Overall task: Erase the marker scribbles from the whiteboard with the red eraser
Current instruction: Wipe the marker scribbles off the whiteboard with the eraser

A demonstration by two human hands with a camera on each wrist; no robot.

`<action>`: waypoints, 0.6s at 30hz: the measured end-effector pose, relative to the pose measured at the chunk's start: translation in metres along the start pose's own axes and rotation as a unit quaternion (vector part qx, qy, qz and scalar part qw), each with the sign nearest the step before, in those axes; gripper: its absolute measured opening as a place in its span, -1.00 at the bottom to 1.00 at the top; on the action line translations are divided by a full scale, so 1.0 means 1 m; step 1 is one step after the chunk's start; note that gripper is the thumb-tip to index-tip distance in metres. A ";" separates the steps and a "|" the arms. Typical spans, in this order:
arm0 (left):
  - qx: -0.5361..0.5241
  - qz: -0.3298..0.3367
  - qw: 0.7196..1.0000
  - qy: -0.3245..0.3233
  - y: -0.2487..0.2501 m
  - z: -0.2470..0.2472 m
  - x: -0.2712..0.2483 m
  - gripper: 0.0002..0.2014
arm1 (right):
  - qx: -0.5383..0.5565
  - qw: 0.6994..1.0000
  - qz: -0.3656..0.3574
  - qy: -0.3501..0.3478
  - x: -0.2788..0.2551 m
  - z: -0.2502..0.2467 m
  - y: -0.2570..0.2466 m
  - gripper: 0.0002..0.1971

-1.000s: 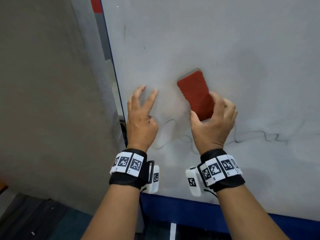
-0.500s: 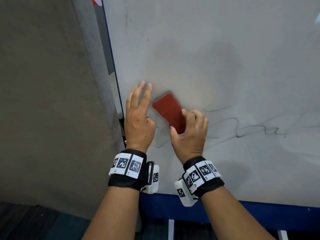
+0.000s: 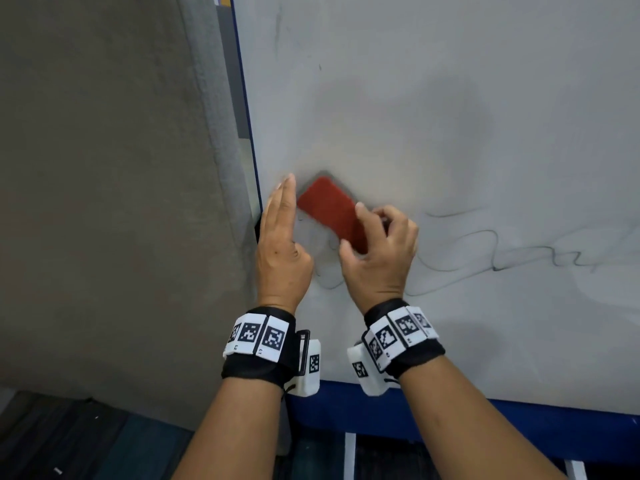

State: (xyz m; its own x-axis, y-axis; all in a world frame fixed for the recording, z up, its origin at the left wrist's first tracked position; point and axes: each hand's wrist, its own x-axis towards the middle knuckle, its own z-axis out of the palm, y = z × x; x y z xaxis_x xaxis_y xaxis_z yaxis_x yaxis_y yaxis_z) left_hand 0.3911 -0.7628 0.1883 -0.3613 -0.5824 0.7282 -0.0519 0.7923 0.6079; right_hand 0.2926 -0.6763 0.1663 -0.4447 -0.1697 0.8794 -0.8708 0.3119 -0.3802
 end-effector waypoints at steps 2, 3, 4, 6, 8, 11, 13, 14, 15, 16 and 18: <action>-0.012 -0.009 1.000 -0.001 -0.003 0.002 -0.003 -0.01 | 0.015 0.999 0.014 0.032 0.011 0.003 -0.001 -0.44; -0.015 -0.012 1.000 -0.003 -0.004 0.003 -0.005 -0.01 | 0.014 1.000 0.013 0.025 0.009 0.006 -0.002 -0.43; -0.016 -0.015 1.000 -0.006 -0.005 0.003 -0.006 -0.01 | 0.004 1.000 0.004 0.005 0.001 0.009 -0.003 -0.41; -0.015 -0.019 1.000 -0.006 -0.008 0.003 -0.008 0.00 | -0.028 0.998 -0.028 -0.054 -0.021 0.013 0.000 -0.38; -0.015 -0.024 1.000 -0.004 -0.008 0.004 -0.008 0.00 | -0.045 0.993 -0.054 -0.093 -0.033 0.012 0.007 -0.35; -0.014 -0.025 1.000 0.001 -0.009 0.005 -0.009 0.01 | -0.044 0.995 -0.054 -0.065 -0.017 0.008 0.007 -0.38; -0.021 -0.028 0.999 0.000 -0.010 0.006 -0.009 0.02 | -0.029 0.999 -0.023 -0.020 -0.001 0.006 0.001 -0.45; -0.024 -0.030 0.999 -0.001 -0.010 0.006 -0.009 0.02 | -0.024 1.000 -0.015 -0.009 0.002 0.007 -0.002 -0.47; -0.025 -0.030 0.999 -0.002 -0.010 0.006 -0.009 0.01 | -0.021 1.000 -0.014 -0.011 0.001 0.008 -0.003 -0.46; -0.025 -0.028 0.999 0.000 -0.010 0.006 -0.009 0.00 | -0.023 0.999 -0.024 -0.026 -0.004 0.010 -0.003 -0.44; -0.019 -0.023 1.000 0.007 -0.010 0.007 -0.010 -0.01 | -0.040 0.994 -0.066 -0.082 -0.022 0.014 0.000 -0.37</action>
State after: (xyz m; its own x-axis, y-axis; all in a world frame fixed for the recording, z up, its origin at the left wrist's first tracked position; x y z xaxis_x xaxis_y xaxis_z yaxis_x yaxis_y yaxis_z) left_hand 0.3889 -0.7640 0.1728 -0.3471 -0.6201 0.7036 -0.0316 0.7575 0.6520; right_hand 0.2996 -0.6854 0.1426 -0.3620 -0.3611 0.8594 -0.9071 0.3488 -0.2356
